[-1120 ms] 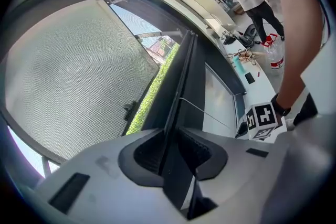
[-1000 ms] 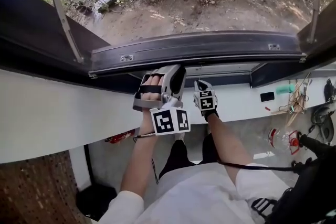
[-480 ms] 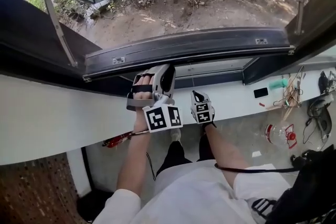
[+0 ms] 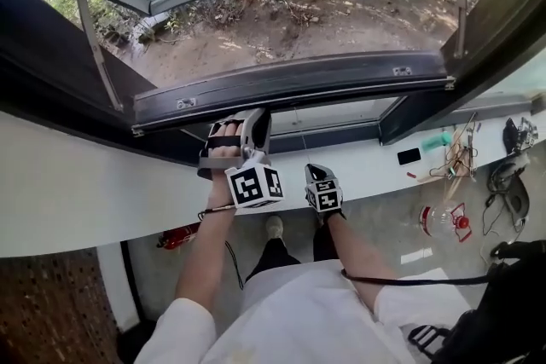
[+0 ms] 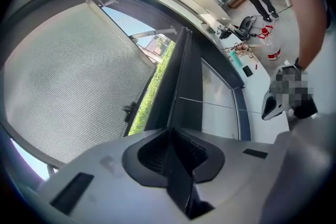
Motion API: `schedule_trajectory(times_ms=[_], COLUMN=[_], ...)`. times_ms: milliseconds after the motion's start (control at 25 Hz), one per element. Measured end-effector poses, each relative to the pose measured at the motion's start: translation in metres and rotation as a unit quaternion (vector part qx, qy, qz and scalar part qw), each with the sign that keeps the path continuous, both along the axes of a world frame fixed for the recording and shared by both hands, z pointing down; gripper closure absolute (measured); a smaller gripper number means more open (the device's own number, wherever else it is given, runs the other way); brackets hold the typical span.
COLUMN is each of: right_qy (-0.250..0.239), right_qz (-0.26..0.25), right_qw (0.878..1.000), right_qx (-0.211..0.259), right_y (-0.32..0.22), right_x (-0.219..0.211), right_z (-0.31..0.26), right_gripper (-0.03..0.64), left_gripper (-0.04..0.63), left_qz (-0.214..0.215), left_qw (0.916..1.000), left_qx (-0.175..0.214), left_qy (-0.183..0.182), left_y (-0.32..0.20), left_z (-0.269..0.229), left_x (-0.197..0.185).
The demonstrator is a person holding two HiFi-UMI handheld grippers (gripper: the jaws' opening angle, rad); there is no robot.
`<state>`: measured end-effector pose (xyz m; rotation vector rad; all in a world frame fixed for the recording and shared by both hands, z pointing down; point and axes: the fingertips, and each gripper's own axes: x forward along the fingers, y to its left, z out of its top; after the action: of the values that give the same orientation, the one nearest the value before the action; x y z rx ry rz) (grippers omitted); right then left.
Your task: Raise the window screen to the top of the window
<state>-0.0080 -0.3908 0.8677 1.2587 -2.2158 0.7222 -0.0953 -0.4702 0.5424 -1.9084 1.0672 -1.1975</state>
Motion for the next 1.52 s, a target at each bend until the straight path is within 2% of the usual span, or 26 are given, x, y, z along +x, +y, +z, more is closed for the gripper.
schedule_trajectory(times_ms=[160,320,440,720,960,1080,1200,1360,1520], right_qy=[0.013,0.017,0.021,0.021,0.021,0.02,0.021,0.015,0.012], right_qz=[-0.007,-0.013,-0.016,-0.017,-0.016,-0.015,-0.016,-0.017,-0.012], right_qw=[1.0,1.0,1.0,0.999,0.997,0.997,0.997,0.996,0.995], right_qx=[0.001,0.01,0.015,0.038,0.069,0.072,0.073,0.084,0.099], right_y=[0.012,0.019,0.018,0.002,-0.021,-0.024,-0.024,-0.025,-0.024], right_x=[0.002,-0.002,-0.001,-0.001,-0.003,-0.002,-0.005,-0.01,-0.011], right_z=[-0.006,-0.017,-0.02,-0.043,-0.064,-0.066,-0.067,-0.072,-0.078], right_gripper=[0.615,0.615,0.615,0.615,0.615,0.615,0.615,0.615,0.615], left_gripper=[0.561,0.561,0.561,0.561,0.561,0.561,0.577,0.594,0.594], left_qz=[0.016,0.019,0.024,0.018,0.012,0.005,-0.007,-0.038,-0.072], left_qw=[0.9995,0.998,0.9969,0.9944,0.988,0.9834,0.9701,0.934,0.9039], left_qx=[-0.013,0.001,0.015,0.065,0.123,0.138,0.135,0.101,0.069], left_qy=[0.025,0.061,0.074,0.082,0.092,0.118,0.202,0.341,0.416], left_y=[0.002,0.004,0.005,0.009,0.015,0.02,0.027,0.037,0.043], left_z=[-0.002,-0.015,-0.023,-0.05,-0.084,-0.101,-0.118,-0.126,-0.116], left_x=[0.002,0.001,0.001,-0.002,-0.006,-0.01,-0.019,-0.037,-0.05])
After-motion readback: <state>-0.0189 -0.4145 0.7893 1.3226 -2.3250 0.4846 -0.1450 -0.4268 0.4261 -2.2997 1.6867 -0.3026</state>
